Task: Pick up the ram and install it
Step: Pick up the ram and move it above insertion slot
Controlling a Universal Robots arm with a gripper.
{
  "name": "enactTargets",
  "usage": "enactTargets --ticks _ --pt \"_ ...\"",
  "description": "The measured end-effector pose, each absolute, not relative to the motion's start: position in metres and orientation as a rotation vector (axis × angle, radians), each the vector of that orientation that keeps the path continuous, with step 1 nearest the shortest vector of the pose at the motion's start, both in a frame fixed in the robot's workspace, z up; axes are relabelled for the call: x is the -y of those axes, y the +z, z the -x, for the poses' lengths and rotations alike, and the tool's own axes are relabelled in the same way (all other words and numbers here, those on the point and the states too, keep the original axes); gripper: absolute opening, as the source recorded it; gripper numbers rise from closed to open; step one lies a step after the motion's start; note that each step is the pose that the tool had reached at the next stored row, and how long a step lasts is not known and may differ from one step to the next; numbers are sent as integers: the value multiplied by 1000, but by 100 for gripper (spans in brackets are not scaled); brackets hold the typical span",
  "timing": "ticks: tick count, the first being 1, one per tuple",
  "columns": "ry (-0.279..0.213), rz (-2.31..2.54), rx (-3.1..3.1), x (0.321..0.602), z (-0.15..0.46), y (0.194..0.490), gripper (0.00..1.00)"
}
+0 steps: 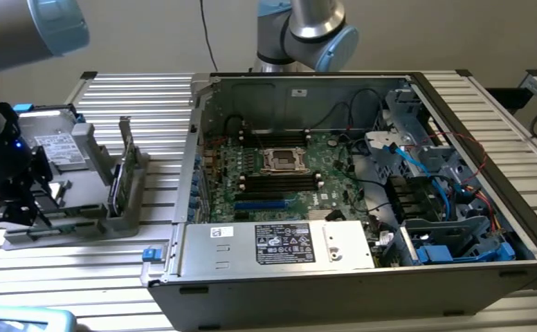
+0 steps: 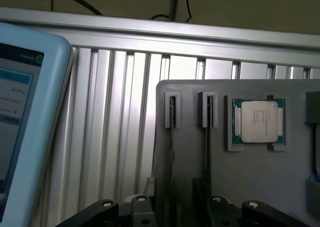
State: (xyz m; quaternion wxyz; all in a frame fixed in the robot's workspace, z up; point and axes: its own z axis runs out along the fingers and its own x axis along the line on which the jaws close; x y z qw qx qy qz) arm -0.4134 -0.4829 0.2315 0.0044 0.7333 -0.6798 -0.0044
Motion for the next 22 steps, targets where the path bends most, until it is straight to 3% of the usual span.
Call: enactTargets --ticks 22 --pt "-15 -2365 2059 482 415 194 42"
